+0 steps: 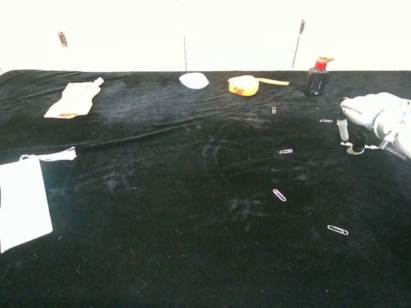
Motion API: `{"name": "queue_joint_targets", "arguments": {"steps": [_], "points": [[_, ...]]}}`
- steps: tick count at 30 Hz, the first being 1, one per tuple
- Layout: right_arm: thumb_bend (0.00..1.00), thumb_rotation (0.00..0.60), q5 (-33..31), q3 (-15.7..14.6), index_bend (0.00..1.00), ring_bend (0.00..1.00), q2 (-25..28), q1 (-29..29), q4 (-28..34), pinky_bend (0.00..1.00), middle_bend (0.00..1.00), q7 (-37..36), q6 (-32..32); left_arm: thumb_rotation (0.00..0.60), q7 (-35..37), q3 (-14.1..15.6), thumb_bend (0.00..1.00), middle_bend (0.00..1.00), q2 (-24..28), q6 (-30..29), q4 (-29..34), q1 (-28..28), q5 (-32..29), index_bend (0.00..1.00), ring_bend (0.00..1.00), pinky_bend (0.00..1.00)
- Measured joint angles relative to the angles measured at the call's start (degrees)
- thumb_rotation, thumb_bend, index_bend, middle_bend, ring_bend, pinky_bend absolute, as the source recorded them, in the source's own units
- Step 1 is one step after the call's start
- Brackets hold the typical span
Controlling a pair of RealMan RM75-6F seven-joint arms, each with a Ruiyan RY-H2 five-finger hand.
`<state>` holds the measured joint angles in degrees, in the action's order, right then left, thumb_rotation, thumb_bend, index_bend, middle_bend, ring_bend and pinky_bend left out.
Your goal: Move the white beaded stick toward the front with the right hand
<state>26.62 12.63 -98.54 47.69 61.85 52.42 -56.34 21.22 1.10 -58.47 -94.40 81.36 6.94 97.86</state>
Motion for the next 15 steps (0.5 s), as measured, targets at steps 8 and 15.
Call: {"name": "queue_joint_targets", "arguments": {"steps": [8, 15], "points": [[0.33, 0.6, -0.68, 0.56, 0.52, 0.0, -0.45, 0.15, -0.54, 0.0, 0.0, 0.67, 0.36, 0.6, 0.4, 0.05, 0.62, 0.08, 0.04, -0.18, -0.17, -0.07, 0.22, 0.01, 0.08, 0.05], [0.36, 0.6, -1.34, 0.92, 0.56, 0.0, -1.05, 0.34, -1.22, 0.0, 0.0, 1.35, 0.52, 0.6, 0.7, 0.08, 0.62, 0.08, -0.01, -0.42, -0.32, -0.1, 0.43, 0.01, 0.08, 0.05]]}}
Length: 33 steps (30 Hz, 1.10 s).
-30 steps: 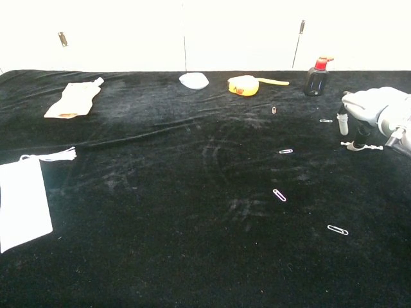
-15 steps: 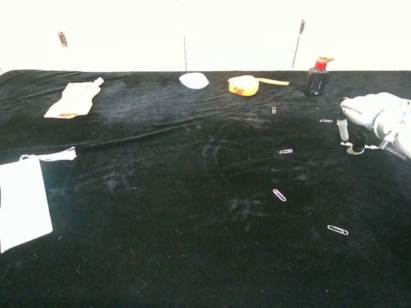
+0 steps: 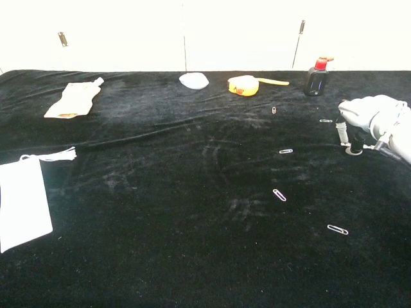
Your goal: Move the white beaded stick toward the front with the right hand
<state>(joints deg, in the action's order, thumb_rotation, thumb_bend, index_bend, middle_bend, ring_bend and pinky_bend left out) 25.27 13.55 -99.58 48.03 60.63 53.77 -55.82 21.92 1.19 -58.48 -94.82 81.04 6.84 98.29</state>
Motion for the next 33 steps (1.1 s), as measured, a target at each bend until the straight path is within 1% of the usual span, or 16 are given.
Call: {"name": "queue_joint_targets", "arguments": {"steps": [5, 10, 14, 21, 25, 33], "points": [[0.4, 0.6, -0.11, 0.29, 0.59, 0.0, -0.56, 0.17, -0.65, 0.0, 0.0, 0.38, -0.32, 0.6, 0.44, 0.05, 0.62, 0.08, 0.05, -0.18, -0.19, -0.04, 0.14, 0.01, 0.08, 0.05], [0.42, 0.6, 0.87, 0.68, 0.67, 0.0, -0.74, 0.16, -0.82, 0.0, 0.0, -0.35, -0.83, 0.6, 0.72, 0.08, 0.62, 0.08, 0.03, -0.43, -0.39, -0.11, 0.26, 0.0, 0.08, 0.05], [0.42, 0.6, 2.45, 0.74, 0.72, 0.0, -0.75, -0.03, -0.88, 0.0, 0.04, -1.36, -1.19, 0.6, 0.93, 0.07, 0.62, 0.08, -0.13, -0.9, -0.69, -0.19, 0.54, 0.0, 0.08, 0.05], [0.42, 0.6, 7.14, 1.07, 0.81, 0.0, 0.28, -0.96, 0.98, 0.0, 0.11, -5.93, -2.3, 0.6, 0.59, 0.11, 0.62, 0.08, -0.46, -1.0, -0.85, -0.14, 0.82, 0.0, 0.08, 0.05], [0.42, 0.6, 10.35, 1.16, 0.86, 0.02, 1.31, -1.74, 2.64, 0.0, 0.15, -8.32, -3.53, 0.6, 0.61, 0.1, 0.62, 0.08, -0.49, -0.98, -0.88, -0.11, 0.8, 0.0, 0.08, 0.05], [0.42, 0.6, 14.87, 1.15, 0.9, 0.05, 2.3, -3.03, 4.19, 0.0, 0.18, -11.72, -5.45, 0.6, 0.46, 0.12, 0.62, 0.08, -0.56, -0.76, -0.83, 0.0, 0.75, 0.0, 0.08, 0.05]]}}
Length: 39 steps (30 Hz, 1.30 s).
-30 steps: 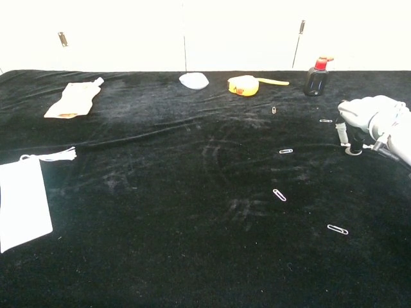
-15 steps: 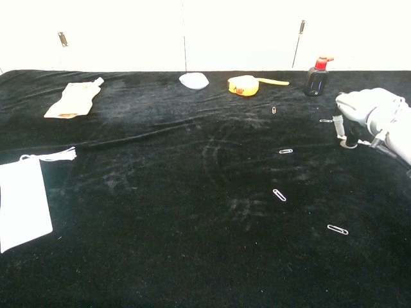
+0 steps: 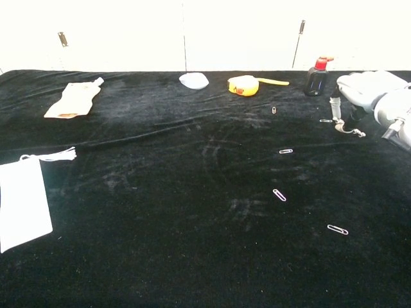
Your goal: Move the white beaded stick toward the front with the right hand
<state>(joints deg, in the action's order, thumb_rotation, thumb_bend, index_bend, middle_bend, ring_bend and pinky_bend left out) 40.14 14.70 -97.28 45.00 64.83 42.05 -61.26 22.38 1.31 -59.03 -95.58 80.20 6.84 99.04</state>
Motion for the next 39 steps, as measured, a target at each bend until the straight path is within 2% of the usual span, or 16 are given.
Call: {"name": "queue_joint_targets", "arguments": {"steps": [18, 30, 39], "points": [[0.43, 0.6, 6.65, -0.3, 0.9, 0.06, 1.64, -1.51, 12.8, 0.0, 0.21, -6.35, -0.4, 0.6, 0.11, -0.03, 0.62, 0.08, -0.05, -0.05, -0.02, -0.12, -0.33, 0.0, 0.08, 0.05], [0.43, 0.6, 9.33, 0.29, 0.9, 0.04, -1.9, -0.34, 10.86, 0.0, 0.21, -9.26, -0.06, 0.6, 1.37, -0.1, 0.62, 0.08, 0.2, -0.36, -0.43, -0.12, -0.35, 0.0, 0.08, 0.05], [0.43, 0.6, 9.0, 0.78, 0.9, 0.04, -3.97, 0.7, 8.57, 0.0, 0.21, -9.27, 1.05, 0.6, 2.13, -0.01, 0.62, 0.08, 0.25, -1.1, -0.89, -0.54, -0.3, 0.01, 0.08, 0.05]]}}
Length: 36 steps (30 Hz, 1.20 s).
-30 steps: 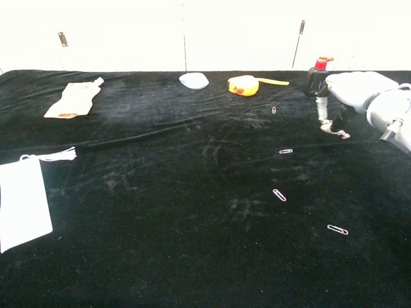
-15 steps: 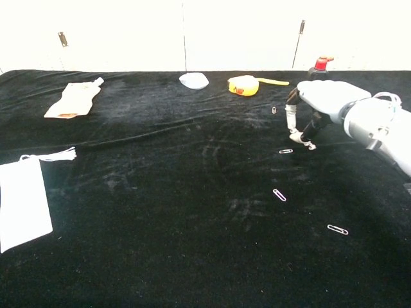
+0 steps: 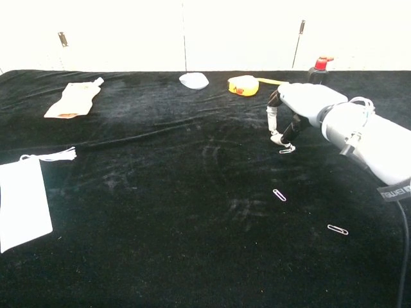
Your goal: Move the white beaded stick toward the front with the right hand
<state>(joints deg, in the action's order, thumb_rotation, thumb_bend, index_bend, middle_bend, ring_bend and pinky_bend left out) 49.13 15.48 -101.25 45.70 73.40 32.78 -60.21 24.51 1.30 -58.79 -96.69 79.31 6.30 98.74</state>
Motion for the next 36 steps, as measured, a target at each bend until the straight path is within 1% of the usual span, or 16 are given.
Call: {"name": "queue_joint_targets", "arguments": {"steps": [8, 11, 14, 20, 24, 27, 33, 36], "points": [[0.43, 0.6, -0.21, 0.43, 0.9, 0.03, -1.36, 0.65, -2.27, 0.0, 0.21, -0.34, 1.03, 0.6, 0.24, -0.05, 0.62, 0.08, -0.02, -0.02, -0.21, -0.09, -0.19, 0.01, 0.08, 0.05], [0.43, 0.6, -0.04, 0.55, 0.9, 0.03, -1.29, 0.57, -1.92, 0.0, 0.21, -0.81, 1.06, 0.6, 0.2, -0.07, 0.62, 0.08, -0.03, 0.02, -0.23, -0.07, -0.2, 0.01, 0.08, 0.05], [0.43, 0.6, 0.59, 0.38, 0.9, 0.04, -0.56, 0.09, -0.34, 0.0, 0.21, -1.32, 0.69, 0.6, 0.01, -0.11, 0.62, 0.08, -0.06, 0.34, -0.17, 0.06, -0.27, 0.01, 0.08, 0.05], [0.43, 0.6, 2.28, -0.52, 0.9, 0.03, 2.8, -1.85, 6.63, 0.0, 0.2, -3.12, -0.19, 0.6, -1.19, -0.21, 0.62, 0.08, -0.23, 0.78, 0.37, 0.21, -0.43, 0.01, 0.08, 0.05], [0.43, 0.6, 3.63, -1.86, 0.9, 0.04, 5.92, -3.59, 12.3, 0.0, 0.2, -4.96, -0.22, 0.6, -1.9, -0.23, 0.62, 0.08, -0.38, 1.07, 0.71, 0.27, -0.51, 0.01, 0.08, 0.05], [0.43, 0.6, 4.89, -3.27, 0.9, 0.04, 7.47, -4.63, 14.86, 0.0, 0.2, -6.85, 0.38, 0.6, -2.19, -0.19, 0.62, 0.08, -0.45, 1.14, 0.82, 0.26, -0.47, 0.01, 0.08, 0.05], [0.44, 0.6, 8.12, -5.68, 0.9, 0.04, 7.56, -5.42, 15.81, 0.0, 0.2, -8.8, 1.41, 0.6, -1.69, -0.26, 0.62, 0.08, -0.32, 0.96, 0.74, 0.08, -0.77, 0.01, 0.08, 0.05], [0.44, 0.6, 9.13, -6.28, 0.9, 0.04, 7.57, -5.77, 16.77, 0.0, 0.2, -9.24, 1.3, 0.6, -1.4, -0.3, 0.62, 0.08, -0.24, 0.85, 0.61, 0.0, -0.86, 0.01, 0.08, 0.05]]}}
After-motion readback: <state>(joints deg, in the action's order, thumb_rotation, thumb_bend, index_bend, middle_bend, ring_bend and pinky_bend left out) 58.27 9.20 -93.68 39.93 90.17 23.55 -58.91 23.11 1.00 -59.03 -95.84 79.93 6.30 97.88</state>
